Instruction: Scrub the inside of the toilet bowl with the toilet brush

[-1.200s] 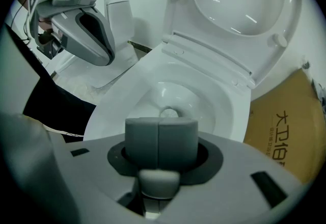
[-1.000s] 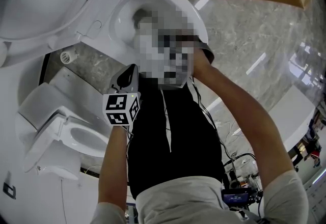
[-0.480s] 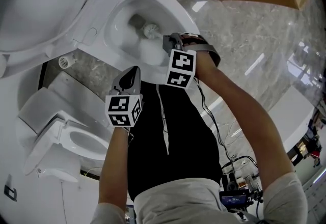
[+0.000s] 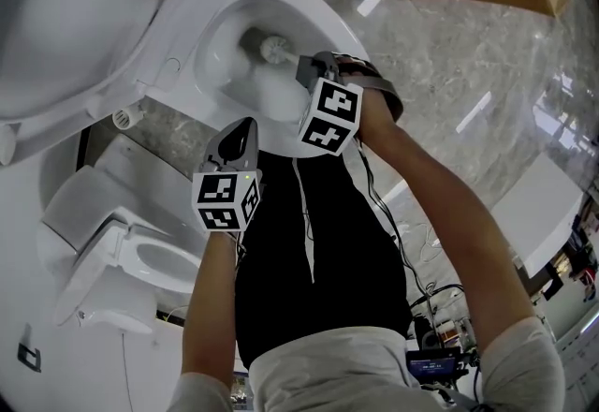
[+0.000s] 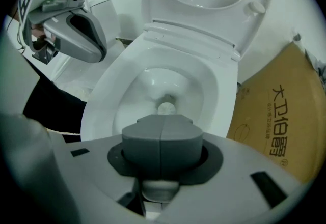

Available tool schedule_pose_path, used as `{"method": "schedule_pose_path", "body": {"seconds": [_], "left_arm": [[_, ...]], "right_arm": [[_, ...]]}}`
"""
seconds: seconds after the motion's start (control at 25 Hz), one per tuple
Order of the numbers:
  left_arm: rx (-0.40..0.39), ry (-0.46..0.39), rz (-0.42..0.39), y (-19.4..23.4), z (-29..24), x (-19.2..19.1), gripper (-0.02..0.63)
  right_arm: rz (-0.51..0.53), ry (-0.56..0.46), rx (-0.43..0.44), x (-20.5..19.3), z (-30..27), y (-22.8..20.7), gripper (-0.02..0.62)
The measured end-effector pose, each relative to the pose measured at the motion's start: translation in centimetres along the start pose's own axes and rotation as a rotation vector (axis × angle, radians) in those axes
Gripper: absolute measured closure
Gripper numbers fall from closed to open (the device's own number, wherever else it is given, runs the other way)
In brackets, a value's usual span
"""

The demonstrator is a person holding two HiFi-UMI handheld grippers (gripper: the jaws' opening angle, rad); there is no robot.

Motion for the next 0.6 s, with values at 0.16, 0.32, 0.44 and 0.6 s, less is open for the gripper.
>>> {"method": "schedule_pose_path", "body": {"seconds": [0.16,0.32,0.44,0.6], "left_arm": [[-0.001,0.009,-0.005,0.3,0.1,0.4,0.597],[0.001,0.009,-0.007,0.7,0.7,0.8,0.597],[0.003,0.005,-0.011,1.0,1.0,1.2,0.597],[0.010,-0.006,-0.002,1.8,1.5,1.3,0.597]], "right_arm": [[-0.079,-0.016,-0.005,1.4,0.0,-1.5,0.449],[-0.129,-0.050,0.001,3.4,0.2,-2.4,0.449],[-0.134,-0.079,0.008,4.7,0.3,-2.7,0.449],[-0.094,-0.106,0.020,5.9,0.4,-2.0,0.449]]}}
Point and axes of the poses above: the fingertips, and each gripper's own axes: z backward along the fingers, y to its left, x out of its top, the point moved 6 cm from there along z, backward along the fingers, and after that the axes turned 8 degrees about -x, right-handed, at the moved point
